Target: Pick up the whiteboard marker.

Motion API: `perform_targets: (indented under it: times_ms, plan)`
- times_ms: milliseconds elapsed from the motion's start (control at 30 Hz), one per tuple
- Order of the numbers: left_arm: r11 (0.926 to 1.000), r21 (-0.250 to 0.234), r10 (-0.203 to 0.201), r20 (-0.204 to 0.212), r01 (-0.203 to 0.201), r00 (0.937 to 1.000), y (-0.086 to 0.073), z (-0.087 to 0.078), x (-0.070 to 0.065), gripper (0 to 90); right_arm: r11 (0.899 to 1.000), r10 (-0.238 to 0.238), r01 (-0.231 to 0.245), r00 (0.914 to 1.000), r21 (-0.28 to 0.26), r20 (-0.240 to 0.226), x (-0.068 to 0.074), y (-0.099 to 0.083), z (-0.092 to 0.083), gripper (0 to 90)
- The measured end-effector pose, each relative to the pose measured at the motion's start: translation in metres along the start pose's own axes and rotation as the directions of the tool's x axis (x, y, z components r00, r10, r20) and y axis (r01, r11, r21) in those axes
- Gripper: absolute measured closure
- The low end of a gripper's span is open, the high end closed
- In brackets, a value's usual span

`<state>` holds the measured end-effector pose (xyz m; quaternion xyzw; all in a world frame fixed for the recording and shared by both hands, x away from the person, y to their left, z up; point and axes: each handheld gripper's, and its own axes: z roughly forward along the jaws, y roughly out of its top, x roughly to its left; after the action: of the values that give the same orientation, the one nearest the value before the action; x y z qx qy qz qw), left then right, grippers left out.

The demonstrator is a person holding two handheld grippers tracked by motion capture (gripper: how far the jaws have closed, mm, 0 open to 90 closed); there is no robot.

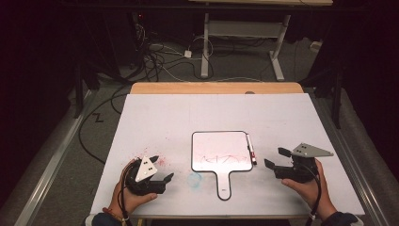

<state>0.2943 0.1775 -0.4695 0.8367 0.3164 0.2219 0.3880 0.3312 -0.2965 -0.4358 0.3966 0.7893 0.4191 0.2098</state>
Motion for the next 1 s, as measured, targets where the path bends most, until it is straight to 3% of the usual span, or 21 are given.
perform_targets:
  times_ms: [133,300,500,700,800,867,1000]
  plan:
    - [0.9999,0.013,-0.004,-0.001,0.004,1.0,0.0,0.003,0.001,20.1,0.999,0.014,-0.014,0.9999,0.047,0.001,-0.003,0.009,0.012,34.0]
    - [0.9998,0.022,0.001,0.003,-0.001,1.0,0.0,0.004,0.0,20.1,0.989,0.059,-0.052,0.9971,0.137,-0.047,-0.014,0.025,0.04,40.8]
    - [0.9995,0.031,-0.001,0.007,0.001,1.0,0.0,0.006,0.0,20.1,0.971,0.144,-0.117,0.9828,0.21,-0.115,-0.029,0.045,0.076,48.1]
    - [0.9992,0.039,0.009,0.005,-0.009,0.9999,-0.001,0.005,-0.001,20.1,0.949,0.173,-0.137,0.9794,0.285,-0.104,-0.03,0.05,0.107,53.8]
    - [0.9986,0.05,0.017,0.006,-0.017,0.9998,-0.002,0.006,-0.002,20.1,0.942,0.181,-0.147,0.9797,0.302,-0.087,-0.031,0.049,0.114,60.6]
    - [0.9985,0.052,0.014,0.007,-0.014,0.9999,-0.002,0.006,-0.002,20.1,0.943,0.187,-0.157,0.9791,0.293,-0.079,-0.033,0.048,0.115,68.1]
    - [0.9985,0.053,0.007,0.013,-0.008,0.9999,0.0,0.007,-0.003,20.1,0.948,0.198,-0.156,0.9715,0.278,-0.13,-0.033,0.048,0.113,80.8]
